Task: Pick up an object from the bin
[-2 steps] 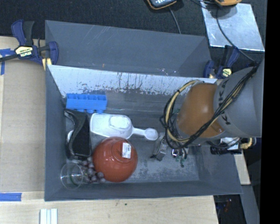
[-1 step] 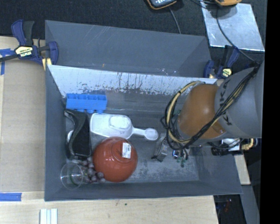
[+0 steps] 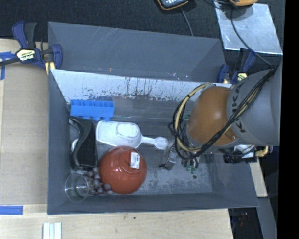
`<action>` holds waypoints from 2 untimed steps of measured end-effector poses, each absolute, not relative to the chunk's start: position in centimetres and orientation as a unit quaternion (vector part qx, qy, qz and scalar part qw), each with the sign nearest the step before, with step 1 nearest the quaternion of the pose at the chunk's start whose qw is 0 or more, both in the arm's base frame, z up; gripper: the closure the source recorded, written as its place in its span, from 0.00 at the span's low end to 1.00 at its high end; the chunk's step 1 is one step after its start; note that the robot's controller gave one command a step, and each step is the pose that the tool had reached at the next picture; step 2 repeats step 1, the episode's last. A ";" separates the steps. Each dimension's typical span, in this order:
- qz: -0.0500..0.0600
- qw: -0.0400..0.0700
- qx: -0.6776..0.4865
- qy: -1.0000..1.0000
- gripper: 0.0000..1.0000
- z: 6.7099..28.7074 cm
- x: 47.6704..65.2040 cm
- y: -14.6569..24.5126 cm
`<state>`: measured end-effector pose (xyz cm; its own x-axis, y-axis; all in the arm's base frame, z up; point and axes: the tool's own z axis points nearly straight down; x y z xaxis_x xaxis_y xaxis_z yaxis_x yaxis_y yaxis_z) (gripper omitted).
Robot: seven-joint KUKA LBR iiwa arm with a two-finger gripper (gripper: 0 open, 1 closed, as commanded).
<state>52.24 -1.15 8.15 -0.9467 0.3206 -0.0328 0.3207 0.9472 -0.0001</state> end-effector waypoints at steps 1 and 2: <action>-0.004 0.017 0.154 0.988 1.00 10.4 52.3 -1.6; -0.004 0.017 0.154 0.988 1.00 10.4 52.3 -1.6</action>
Offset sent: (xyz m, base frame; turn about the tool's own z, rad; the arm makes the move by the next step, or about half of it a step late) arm -0.0130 0.0049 0.0074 0.0103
